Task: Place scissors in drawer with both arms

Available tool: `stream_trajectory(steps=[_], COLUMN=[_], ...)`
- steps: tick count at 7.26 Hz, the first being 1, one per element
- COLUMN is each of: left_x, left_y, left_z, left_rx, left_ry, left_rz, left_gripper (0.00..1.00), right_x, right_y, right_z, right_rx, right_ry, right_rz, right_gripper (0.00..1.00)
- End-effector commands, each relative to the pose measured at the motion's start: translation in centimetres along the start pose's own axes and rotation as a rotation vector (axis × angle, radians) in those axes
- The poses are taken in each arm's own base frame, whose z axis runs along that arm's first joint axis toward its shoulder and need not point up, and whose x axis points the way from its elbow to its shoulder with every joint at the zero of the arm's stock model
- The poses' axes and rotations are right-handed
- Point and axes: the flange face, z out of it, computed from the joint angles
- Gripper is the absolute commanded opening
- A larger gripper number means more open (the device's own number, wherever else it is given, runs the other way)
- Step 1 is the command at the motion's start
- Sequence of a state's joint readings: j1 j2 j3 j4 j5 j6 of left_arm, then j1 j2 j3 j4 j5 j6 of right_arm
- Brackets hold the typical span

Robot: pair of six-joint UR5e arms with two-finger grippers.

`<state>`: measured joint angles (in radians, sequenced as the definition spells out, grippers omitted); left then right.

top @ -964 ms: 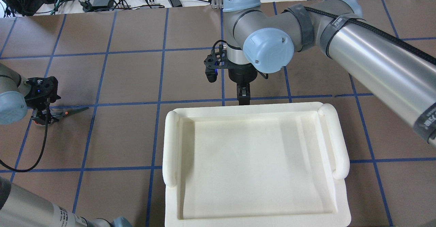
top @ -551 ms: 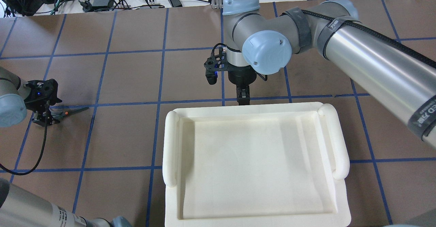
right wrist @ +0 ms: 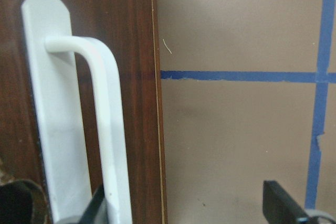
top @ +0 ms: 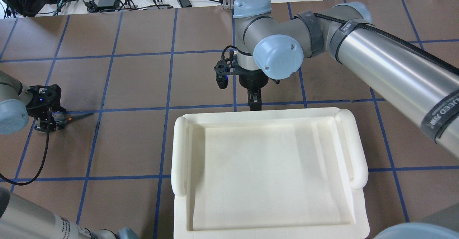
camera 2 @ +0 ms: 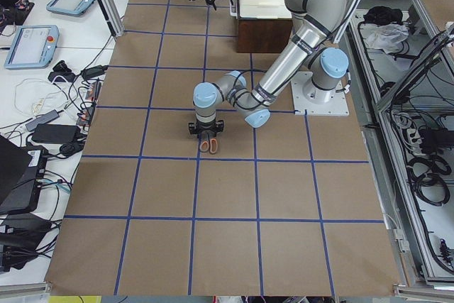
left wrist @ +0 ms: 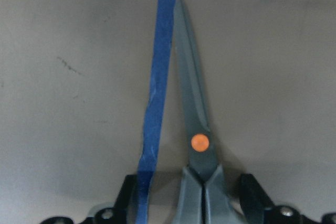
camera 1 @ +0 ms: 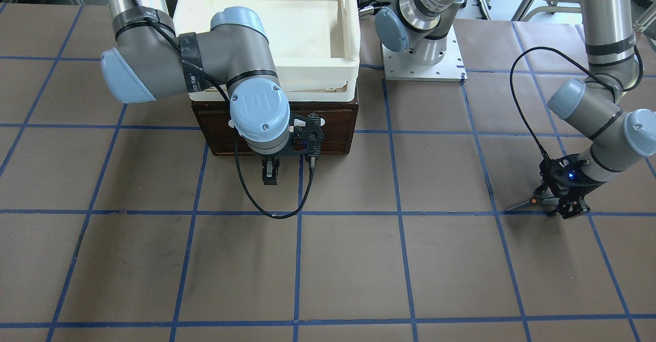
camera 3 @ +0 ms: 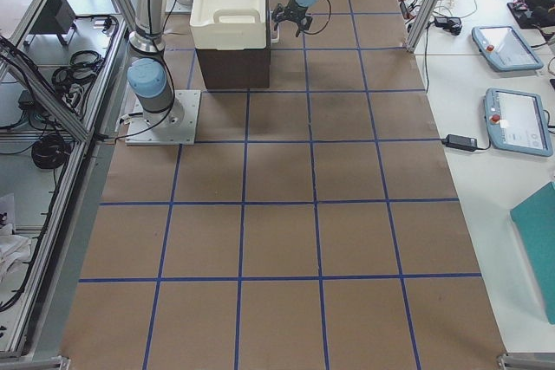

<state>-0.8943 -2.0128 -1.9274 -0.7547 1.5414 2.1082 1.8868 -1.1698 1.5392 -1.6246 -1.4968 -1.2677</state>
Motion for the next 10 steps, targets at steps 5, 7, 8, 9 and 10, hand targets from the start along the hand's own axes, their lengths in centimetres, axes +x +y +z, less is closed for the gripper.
stream_trajectory(steps=[5, 7, 8, 9, 10], left_x=[-2.8, -5.2, -6.3, -6.7, -6.6], left_y=[-1.9, -7.7, -10.8, -13.7, -16.0], left_z=[-6.6, -14.4, -18.9, -23.1, -25.9], left_rx=[-0.03, -0.016, -0.008, 0.01, 0.016], left_ry=[-0.113, -0.126, -0.12, -0.081, -0.06], left_rz=[0.082, 0.156, 0.193, 0.209, 0.245], left_gripper=[0.09, 0.05, 0.01, 0.01, 0.01], right_x=[1.6, 1.9, 2.6, 2.8, 3.1], right_y=[0.9, 0.7, 0.5, 0.5, 0.4], right_z=[-1.8, -2.4, -2.5, -2.5, -3.0], right_rx=[0.03, 0.046, 0.059, 0.059, 0.064], right_ry=[0.069, 0.104, 0.141, 0.153, 0.194], right_rz=[0.016, 0.008, 0.006, 0.004, 0.004], right_gripper=[1.0, 1.0, 1.0, 1.0, 1.0])
